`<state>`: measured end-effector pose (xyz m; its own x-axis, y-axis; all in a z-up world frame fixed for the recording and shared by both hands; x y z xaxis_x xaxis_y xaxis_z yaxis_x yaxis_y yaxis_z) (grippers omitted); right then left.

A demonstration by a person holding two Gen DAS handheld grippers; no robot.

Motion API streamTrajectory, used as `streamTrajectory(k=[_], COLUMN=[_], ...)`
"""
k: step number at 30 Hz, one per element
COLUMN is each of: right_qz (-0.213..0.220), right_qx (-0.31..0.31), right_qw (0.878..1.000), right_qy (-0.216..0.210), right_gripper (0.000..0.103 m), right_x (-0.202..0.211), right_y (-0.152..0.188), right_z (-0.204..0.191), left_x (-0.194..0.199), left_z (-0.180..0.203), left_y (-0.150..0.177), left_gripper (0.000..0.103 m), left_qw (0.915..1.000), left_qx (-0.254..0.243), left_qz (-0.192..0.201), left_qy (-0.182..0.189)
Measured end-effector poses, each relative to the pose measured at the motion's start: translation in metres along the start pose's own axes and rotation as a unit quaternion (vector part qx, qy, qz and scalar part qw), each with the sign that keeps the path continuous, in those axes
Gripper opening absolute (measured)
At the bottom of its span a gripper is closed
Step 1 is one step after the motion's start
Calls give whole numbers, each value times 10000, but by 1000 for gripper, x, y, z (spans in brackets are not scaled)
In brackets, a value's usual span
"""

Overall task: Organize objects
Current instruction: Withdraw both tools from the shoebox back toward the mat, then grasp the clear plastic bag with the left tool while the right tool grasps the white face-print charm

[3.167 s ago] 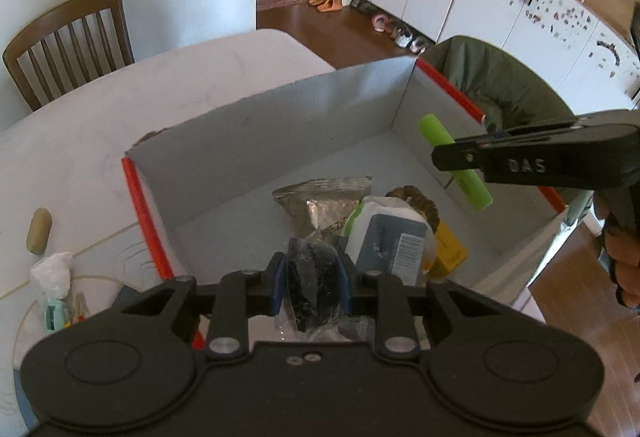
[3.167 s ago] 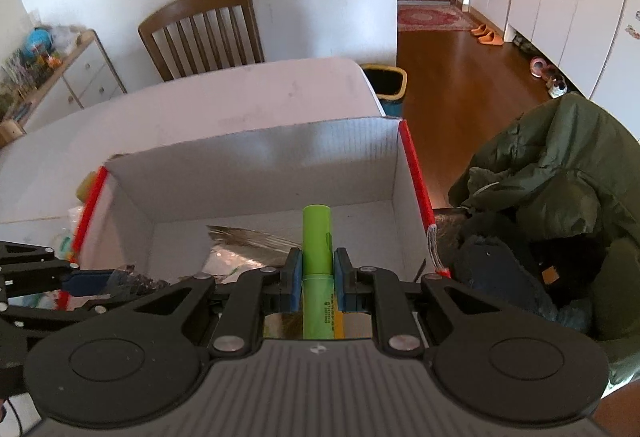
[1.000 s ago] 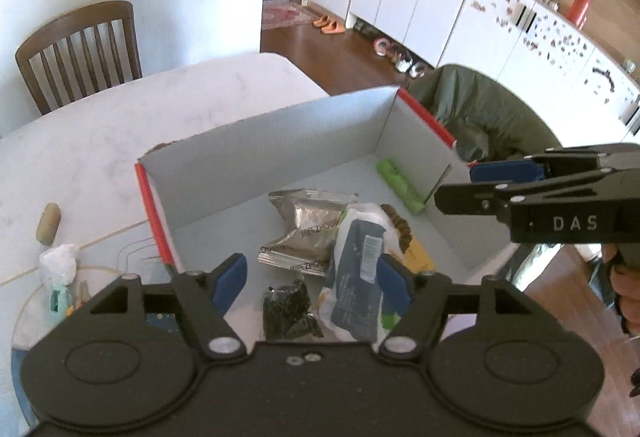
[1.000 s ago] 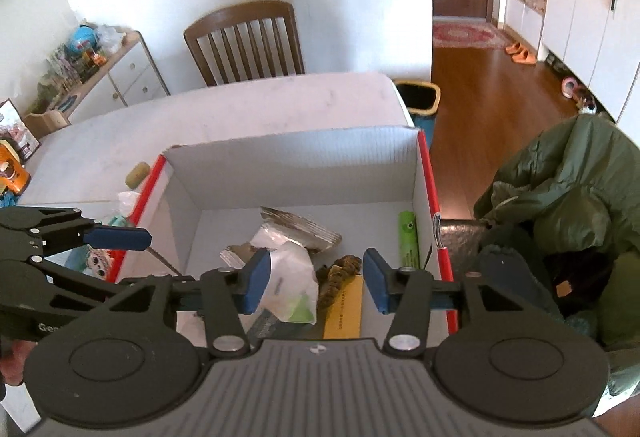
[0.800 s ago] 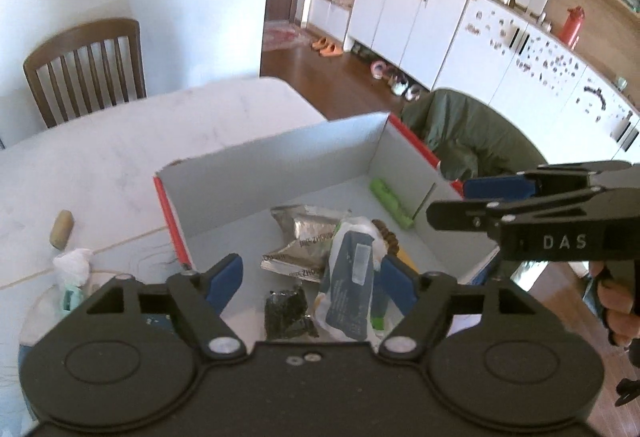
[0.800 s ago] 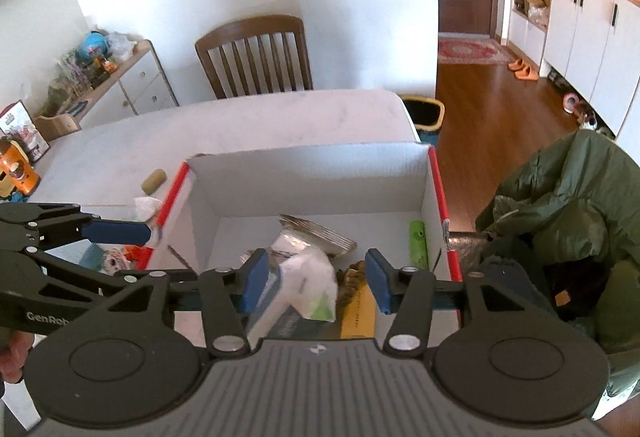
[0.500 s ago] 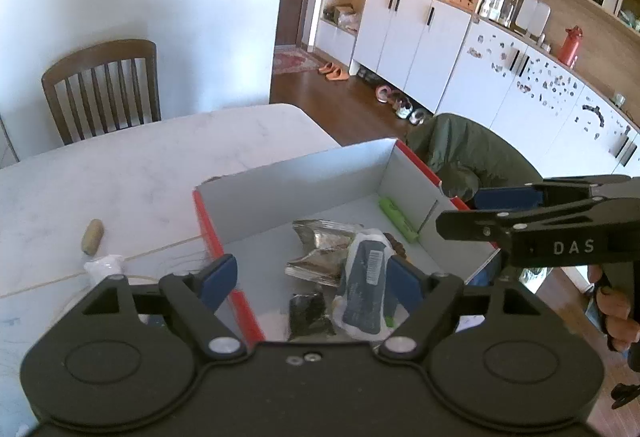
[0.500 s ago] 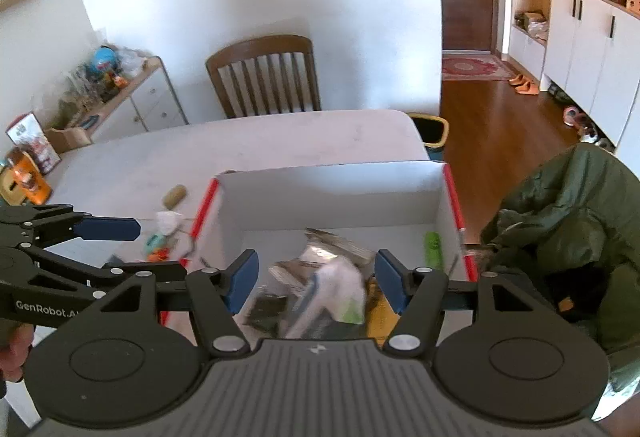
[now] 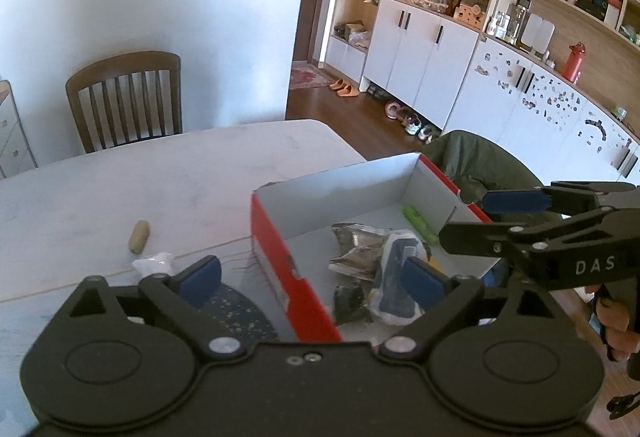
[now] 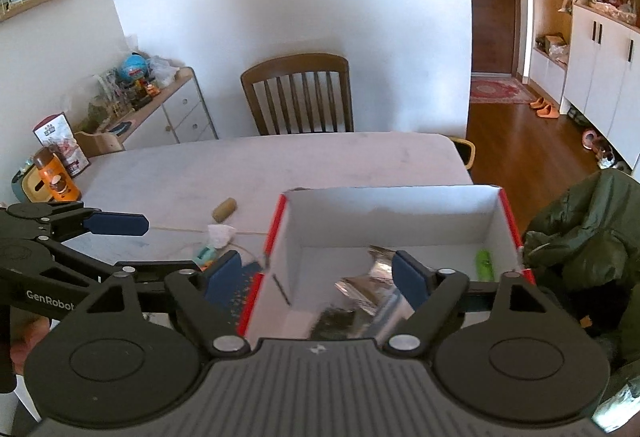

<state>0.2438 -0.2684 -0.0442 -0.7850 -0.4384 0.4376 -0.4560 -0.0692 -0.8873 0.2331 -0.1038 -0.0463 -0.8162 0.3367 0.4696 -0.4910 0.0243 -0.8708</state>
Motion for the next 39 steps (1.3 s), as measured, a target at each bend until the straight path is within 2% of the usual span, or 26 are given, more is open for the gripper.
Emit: streamTrajectory(k=[4,18,23,31,39], right_qz=[-19,-94,-155,-318,-549], right_qx=[8,29,26,114,341], right_qw=[10000,9999,9999,9994,9976], right_qy=[-14,-30,-3,52,-242], right_gripper=[85,86,86,86,86], right_x=[-4,-31,-42,-67,-88], right_y=[0,8,13,20,36], right_z=[-19,-82,-99,-119,-149], left_x=[9,23,22,7,-19], left_z=[-17,-81,-109,-156,-195], left_y=[0,3,5,2,1], left_gripper=[102,102,102,102,102], left_qw=[10000,9998,9993,9986,9967], left_qx=[-27,-79,-106,178,112], left_qz=[37,107,147,101,-28], left_qy=[-82,-174,-319,-492,-801])
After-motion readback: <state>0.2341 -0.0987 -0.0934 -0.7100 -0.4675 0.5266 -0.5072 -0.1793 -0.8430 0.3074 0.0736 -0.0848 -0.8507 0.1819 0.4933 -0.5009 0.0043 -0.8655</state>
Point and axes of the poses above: each gripper's, at about its wrist camera, not at the fingertips, and x roughly against the way its jaws point, z to its right, y to its underside, the point moved 8 cm from there along -x, roughly the way its jaws point, and after that the axes turned 15 degrees about z, right-handed, at the moved point
